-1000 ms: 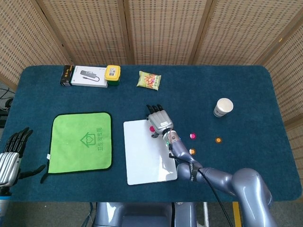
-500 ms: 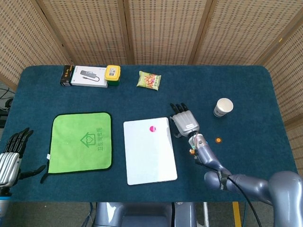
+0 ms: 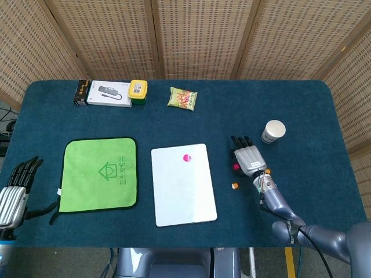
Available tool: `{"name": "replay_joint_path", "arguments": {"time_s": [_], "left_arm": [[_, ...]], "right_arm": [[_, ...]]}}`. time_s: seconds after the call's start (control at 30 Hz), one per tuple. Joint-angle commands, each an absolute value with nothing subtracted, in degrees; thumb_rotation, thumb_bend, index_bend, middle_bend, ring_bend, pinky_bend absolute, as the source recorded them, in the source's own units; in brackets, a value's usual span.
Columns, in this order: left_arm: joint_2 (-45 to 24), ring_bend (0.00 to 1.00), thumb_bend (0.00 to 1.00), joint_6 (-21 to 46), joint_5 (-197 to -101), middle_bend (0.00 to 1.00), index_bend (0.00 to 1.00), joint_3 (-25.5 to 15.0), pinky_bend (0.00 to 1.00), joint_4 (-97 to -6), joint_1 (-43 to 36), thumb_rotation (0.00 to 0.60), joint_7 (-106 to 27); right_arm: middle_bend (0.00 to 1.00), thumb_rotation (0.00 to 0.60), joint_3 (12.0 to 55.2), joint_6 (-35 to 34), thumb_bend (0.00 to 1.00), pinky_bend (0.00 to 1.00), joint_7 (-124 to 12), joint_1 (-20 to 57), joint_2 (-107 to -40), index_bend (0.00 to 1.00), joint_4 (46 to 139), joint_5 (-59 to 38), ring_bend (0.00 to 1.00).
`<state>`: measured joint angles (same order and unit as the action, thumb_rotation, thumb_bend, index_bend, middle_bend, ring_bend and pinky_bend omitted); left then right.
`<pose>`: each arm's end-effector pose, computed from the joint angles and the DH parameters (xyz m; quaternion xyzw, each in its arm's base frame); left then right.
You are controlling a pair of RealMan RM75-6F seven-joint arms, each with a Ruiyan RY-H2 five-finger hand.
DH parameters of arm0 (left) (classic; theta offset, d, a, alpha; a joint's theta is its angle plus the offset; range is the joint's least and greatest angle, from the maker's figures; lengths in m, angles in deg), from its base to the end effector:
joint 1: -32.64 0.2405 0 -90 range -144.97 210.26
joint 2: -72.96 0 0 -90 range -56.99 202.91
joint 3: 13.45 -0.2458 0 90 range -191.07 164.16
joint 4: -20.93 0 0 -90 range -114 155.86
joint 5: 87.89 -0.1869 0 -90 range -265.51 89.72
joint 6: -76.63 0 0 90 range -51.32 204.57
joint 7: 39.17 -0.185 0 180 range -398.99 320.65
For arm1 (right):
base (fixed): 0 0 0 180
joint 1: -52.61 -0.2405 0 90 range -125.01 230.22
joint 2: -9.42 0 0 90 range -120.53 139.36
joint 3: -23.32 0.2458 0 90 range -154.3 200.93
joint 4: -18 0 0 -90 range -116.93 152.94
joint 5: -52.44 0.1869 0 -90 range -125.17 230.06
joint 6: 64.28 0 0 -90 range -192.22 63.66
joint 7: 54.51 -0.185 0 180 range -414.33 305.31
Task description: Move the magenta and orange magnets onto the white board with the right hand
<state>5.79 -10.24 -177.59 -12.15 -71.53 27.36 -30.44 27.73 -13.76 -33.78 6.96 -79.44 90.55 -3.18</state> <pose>-0.2757 0.2154 0.1554 -0.5729 -0.4313 -0.4608 0.5229 -0.1943 -0.3961 -0.0077 0.7550 -0.3696 0.2648 0.4725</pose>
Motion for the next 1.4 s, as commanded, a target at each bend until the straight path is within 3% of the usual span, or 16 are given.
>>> {"name": "replay_joint_path", "arguments": {"time_s": [0.03,0.63,0.83,1.1,1.4], "left_arm": [[5.80,0.00,0.01,-10.27,-177.51,0.00,0.00,-12.14,0.00,-71.49,27.39,0.600,-30.36],[5.80,0.00,0.01,-10.20,-177.15,0.00,0.00,-12.05,0.00,-71.58,27.41,0.600,-30.39],[5.77,0.00,0.01,-10.18,-177.01,0.00,0.00,-12.00,0.00,-71.66,27.43,0.600,-30.46],[5.82,0.00,0.01,-10.01,-176.95,0.00,0.00,-12.04,0.00,-71.77,27.38,0.600,-30.43],[5.87,0.00,0.01,-9.88,-176.98,0.00,0.00,-12.04,0.00,-71.87,27.29,0.600,-30.53]], "right_arm": [[0.00,0.600,27.61,-14.28,0.32,0.00,-35.15,7.65,-80.86,0.41,88.27,-4.72,0.00],[0.00,0.600,28.27,-16.63,0.34,0.00,-38.85,9.41,-83.79,0.42,82.22,-8.35,0.00],[0.00,0.600,28.71,-17.05,0.40,0.00,-39.20,9.76,-84.15,0.57,81.30,-9.02,0.00],[0.00,0.600,29.88,-16.83,0.41,0.00,-39.18,9.40,-83.35,0.58,83.07,-10.03,0.00],[0.00,0.600,36.27,-19.42,0.41,0.00,-33.00,2.83,-83.75,0.58,88.42,-5.12,0.00]]}}
